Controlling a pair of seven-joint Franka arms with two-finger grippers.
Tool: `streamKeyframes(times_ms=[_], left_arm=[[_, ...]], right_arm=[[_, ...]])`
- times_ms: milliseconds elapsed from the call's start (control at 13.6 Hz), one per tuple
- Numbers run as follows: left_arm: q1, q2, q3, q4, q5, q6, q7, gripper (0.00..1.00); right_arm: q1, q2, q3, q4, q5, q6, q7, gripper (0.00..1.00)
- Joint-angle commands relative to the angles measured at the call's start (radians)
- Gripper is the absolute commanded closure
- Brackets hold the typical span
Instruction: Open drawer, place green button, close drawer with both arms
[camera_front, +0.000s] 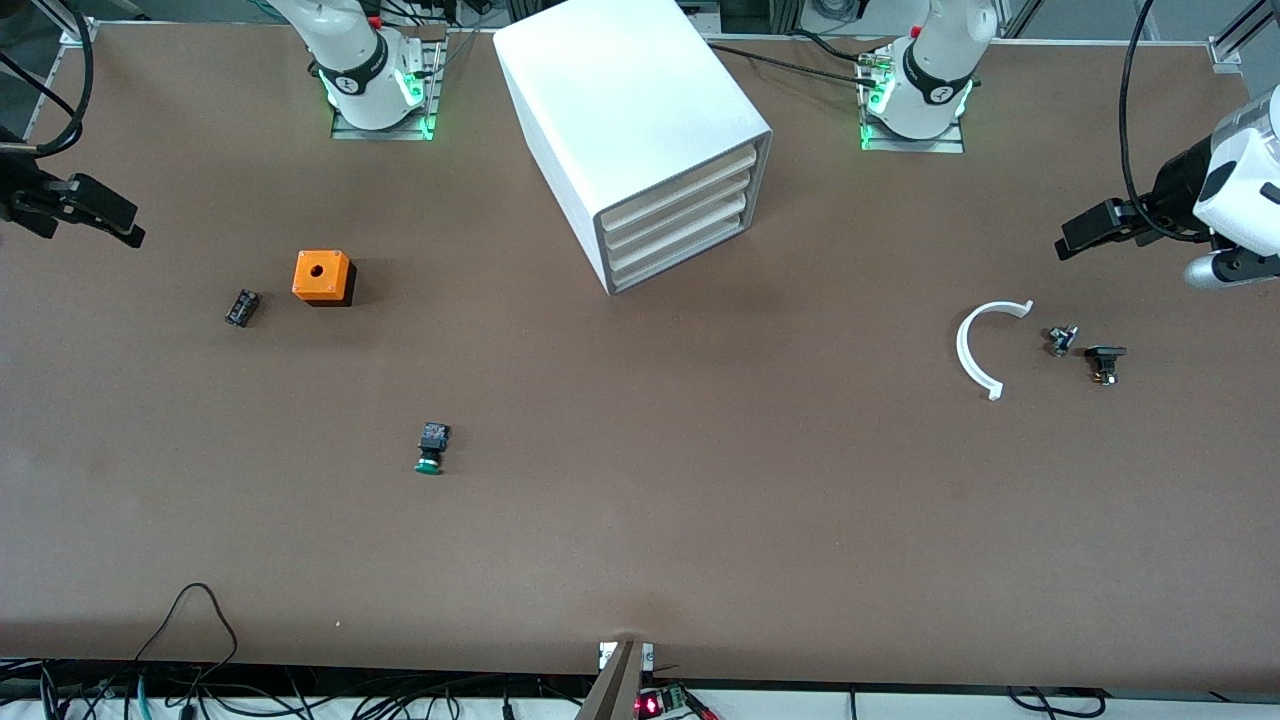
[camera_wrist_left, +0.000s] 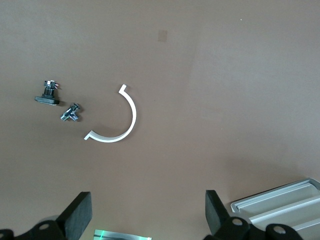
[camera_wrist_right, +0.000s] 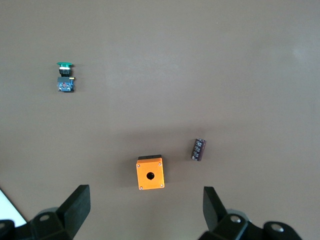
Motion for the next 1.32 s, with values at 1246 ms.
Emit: streamKeyframes(times_ms=[1246], left_arm=[[-0.007,0.015,-0.006,0.039,0.027,0.008,0.016,0.0]], right_arm=[[0.058,0.138,-0.002,0.043,0.014,-0.007,-0.013,0.0]])
